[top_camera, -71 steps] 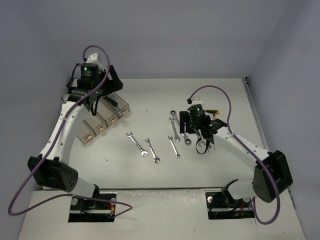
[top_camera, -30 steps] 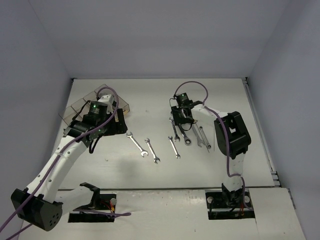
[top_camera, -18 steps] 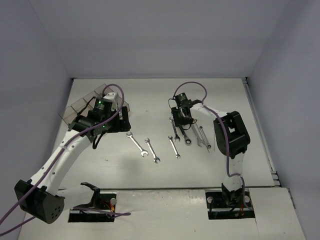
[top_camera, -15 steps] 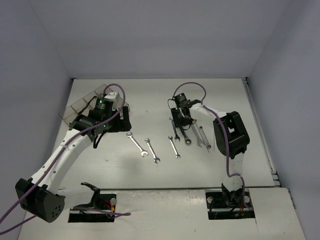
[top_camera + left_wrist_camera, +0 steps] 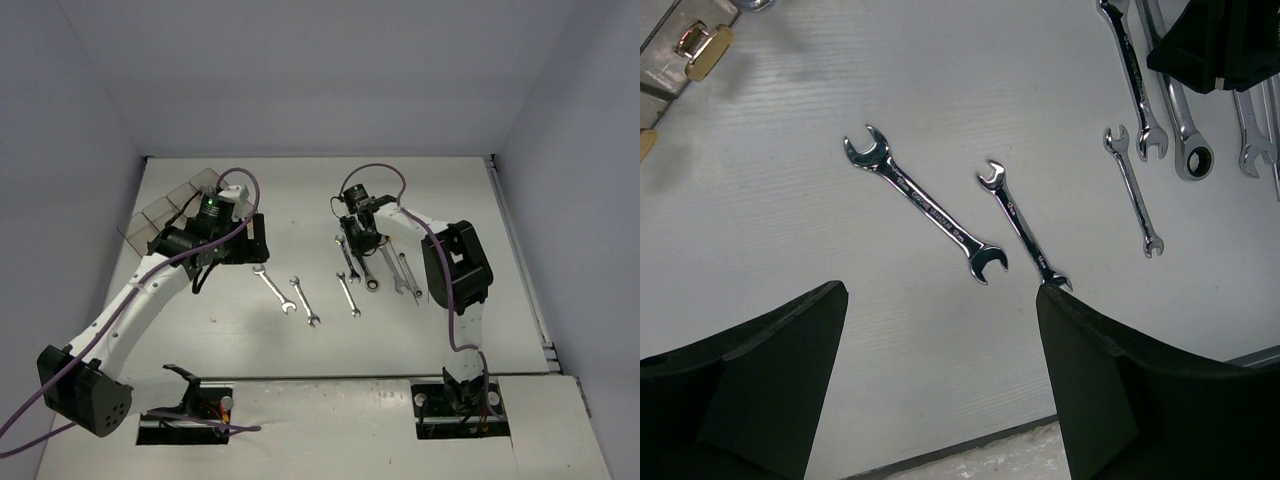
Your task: Sort the tools into containers
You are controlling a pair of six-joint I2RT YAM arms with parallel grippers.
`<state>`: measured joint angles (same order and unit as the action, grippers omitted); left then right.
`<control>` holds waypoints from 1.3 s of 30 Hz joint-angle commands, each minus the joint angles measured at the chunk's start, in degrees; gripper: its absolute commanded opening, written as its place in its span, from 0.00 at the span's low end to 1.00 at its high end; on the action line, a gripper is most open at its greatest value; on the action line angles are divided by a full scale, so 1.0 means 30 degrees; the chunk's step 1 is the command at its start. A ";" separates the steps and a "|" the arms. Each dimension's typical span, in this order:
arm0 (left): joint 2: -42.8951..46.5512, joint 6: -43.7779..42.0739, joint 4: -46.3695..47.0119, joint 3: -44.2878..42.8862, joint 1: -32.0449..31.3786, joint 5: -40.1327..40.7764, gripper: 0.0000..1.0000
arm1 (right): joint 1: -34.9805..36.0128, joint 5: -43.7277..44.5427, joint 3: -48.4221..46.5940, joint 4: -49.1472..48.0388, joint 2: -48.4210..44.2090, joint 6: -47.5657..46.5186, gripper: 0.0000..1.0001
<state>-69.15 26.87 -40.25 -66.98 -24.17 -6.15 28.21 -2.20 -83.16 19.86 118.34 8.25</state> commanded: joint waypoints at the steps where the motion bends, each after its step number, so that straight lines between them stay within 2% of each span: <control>1: -0.0281 0.0608 0.1583 -0.0852 -0.0365 -0.0390 0.74 | 0.0236 0.0521 0.0826 0.1920 0.1537 -0.0100 0.00; 6: -0.0753 0.2381 0.4106 0.0092 -0.0661 -0.1290 0.74 | 0.0266 0.1435 0.0872 0.1576 -0.0253 -0.0176 0.00; 15: -0.3336 0.5811 0.9309 0.0880 -0.0946 -0.2520 0.74 | 0.0473 0.0879 0.1606 0.0068 -0.2317 -0.0435 0.00; 27: -0.6208 0.7123 1.2327 0.0313 -0.1459 -0.3370 0.74 | 0.0559 -0.0248 0.3809 -0.2153 -0.5531 -0.0456 0.00; 39: -0.8883 0.7597 1.4888 -0.0524 -0.3226 -0.3780 0.73 | 0.0588 -0.1609 0.5296 -0.4036 -0.7639 -0.0176 0.00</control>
<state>-95.19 47.99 -3.16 -64.29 -32.54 -16.37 29.67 -4.32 -67.93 12.09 100.87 7.41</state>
